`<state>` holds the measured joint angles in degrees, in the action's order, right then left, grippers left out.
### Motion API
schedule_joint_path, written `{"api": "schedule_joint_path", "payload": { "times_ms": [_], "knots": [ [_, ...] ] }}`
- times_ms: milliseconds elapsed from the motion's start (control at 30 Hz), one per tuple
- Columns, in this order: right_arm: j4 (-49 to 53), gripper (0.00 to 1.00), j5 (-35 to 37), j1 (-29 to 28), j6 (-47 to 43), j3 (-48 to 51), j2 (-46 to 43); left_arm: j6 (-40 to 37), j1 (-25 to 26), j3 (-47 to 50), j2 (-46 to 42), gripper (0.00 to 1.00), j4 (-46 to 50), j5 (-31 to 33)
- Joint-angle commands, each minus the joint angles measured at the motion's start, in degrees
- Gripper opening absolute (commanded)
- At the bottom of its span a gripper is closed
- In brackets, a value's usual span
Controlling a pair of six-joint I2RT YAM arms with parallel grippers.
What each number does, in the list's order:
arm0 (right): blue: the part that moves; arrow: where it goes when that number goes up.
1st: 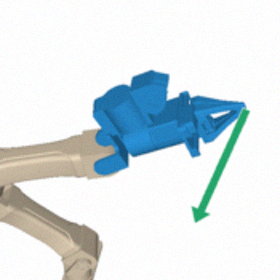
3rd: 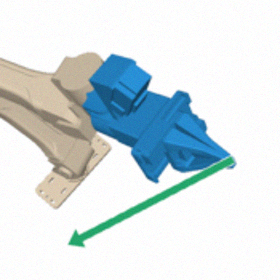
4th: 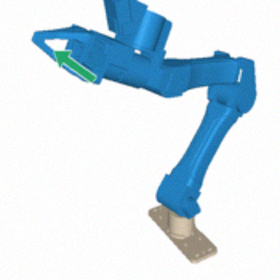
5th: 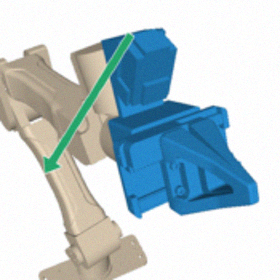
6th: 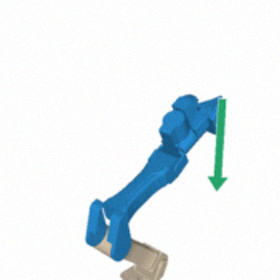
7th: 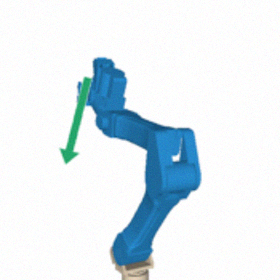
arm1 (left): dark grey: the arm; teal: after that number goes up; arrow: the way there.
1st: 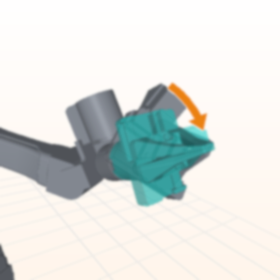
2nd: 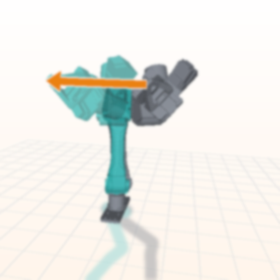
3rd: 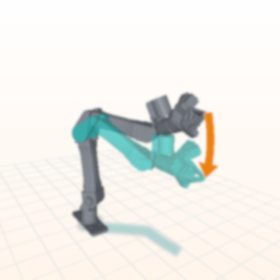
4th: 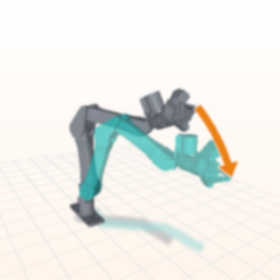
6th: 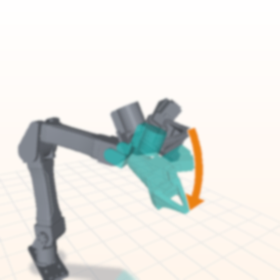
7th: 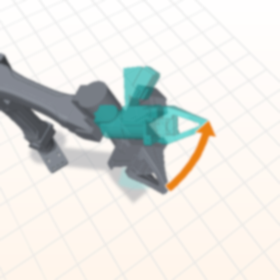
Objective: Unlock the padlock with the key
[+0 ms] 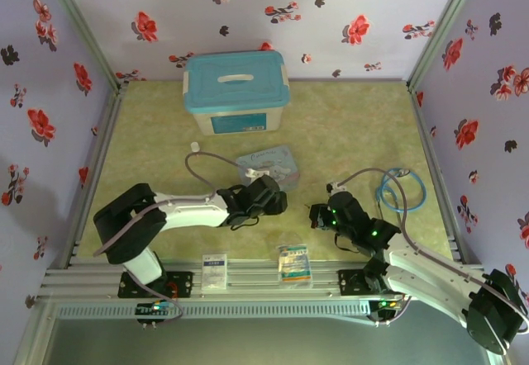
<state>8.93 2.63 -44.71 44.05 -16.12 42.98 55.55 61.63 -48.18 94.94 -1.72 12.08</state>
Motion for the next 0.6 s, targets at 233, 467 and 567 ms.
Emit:
{"api": "schedule_joint_path", "payload": {
  "times_ms": [233,467,567],
  "knots": [
    [-2.05,0.0,0.44,0.24,1.39,1.22,0.26,1.28,1.57,-0.32,3.12,0.44,-0.61,5.5],
    [-2.92,0.0,0.18,0.24,1.54,1.26,1.27,2.08,2.49,-0.95,4.38,0.45,0.19,5.12],
    [-3.94,0.0,0.02,0.28,1.91,1.69,1.42,2.32,2.79,-0.95,4.98,0.41,0.05,5.02]
  ]
}}
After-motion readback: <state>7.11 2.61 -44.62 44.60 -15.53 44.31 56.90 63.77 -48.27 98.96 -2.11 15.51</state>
